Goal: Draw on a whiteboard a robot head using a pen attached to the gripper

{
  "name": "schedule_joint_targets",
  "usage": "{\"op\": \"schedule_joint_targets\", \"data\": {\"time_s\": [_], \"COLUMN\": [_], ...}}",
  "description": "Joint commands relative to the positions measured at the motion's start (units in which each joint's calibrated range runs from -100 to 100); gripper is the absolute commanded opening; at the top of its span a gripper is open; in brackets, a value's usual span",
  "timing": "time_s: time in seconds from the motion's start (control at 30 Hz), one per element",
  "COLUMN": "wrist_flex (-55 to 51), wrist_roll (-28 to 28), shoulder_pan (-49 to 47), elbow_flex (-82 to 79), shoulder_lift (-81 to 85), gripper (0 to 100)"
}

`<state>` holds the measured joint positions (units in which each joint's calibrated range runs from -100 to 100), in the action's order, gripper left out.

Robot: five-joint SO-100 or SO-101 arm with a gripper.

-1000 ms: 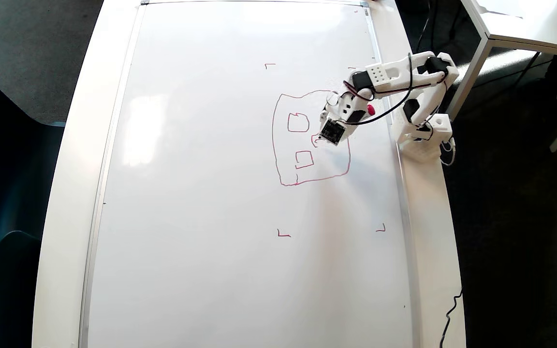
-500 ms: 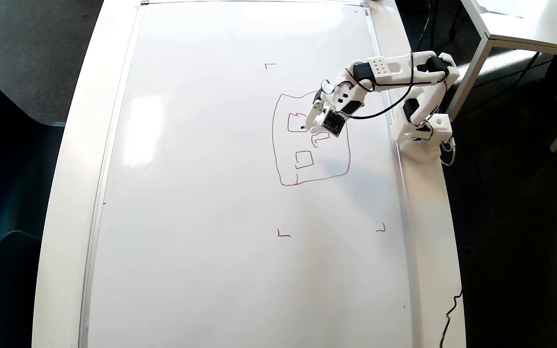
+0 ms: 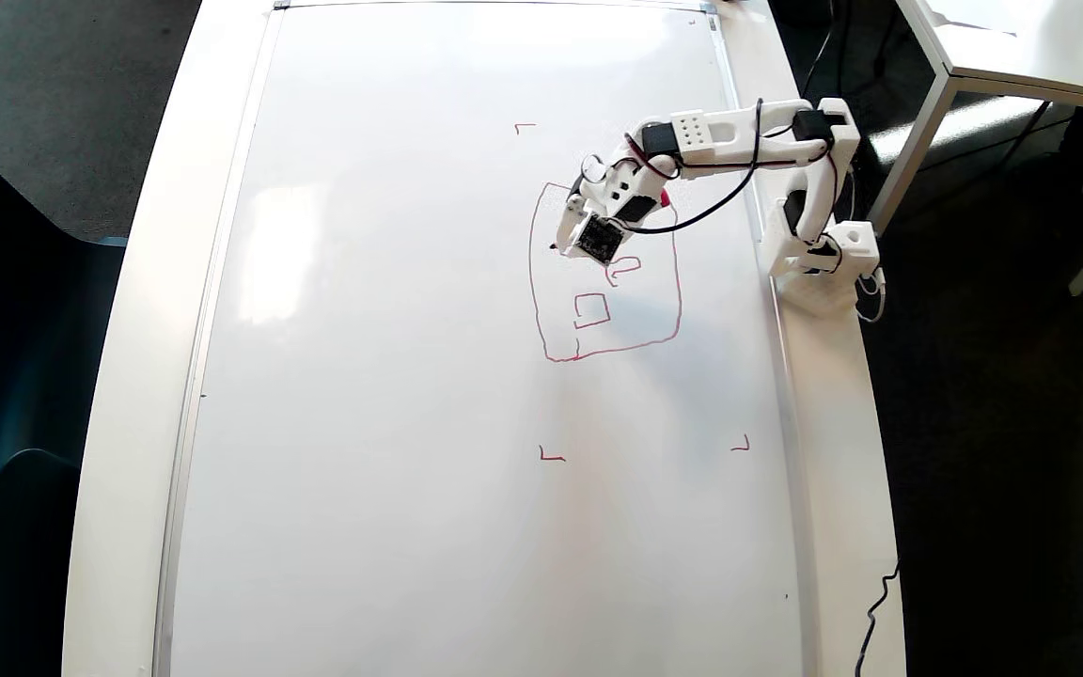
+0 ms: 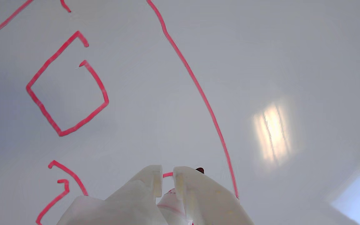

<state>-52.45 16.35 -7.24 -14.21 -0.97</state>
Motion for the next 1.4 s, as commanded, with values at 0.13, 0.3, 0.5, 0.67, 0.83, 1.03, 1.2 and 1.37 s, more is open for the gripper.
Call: {"op": "schedule_joint_targets", "data": {"time_s": [0.13,0.3,0.5,0.67,0.83,1.03,1.2,1.37], "wrist_flex": [0.49,0.49,0.49,0.23,0.15,0.15,-0.11,0.32], "wrist_roll": [0.05,-0.27,-0.11,0.05,0.05,0.16,0.16,0.16], "shoulder_pan": [0.43,0.2,-0.24,-0.68,-2.01,-3.48,-3.55,-3.18], "elbow_flex": [11.71,14.25,15.25,15.16,15.16,14.43,14.34,14.62], "shoulder_lift": [-6.78,-9.72,-13.07,-13.83,-13.83,-13.91,-14.25,-17.6], "gripper": [1,1,1,1,1,1,1,1]}}
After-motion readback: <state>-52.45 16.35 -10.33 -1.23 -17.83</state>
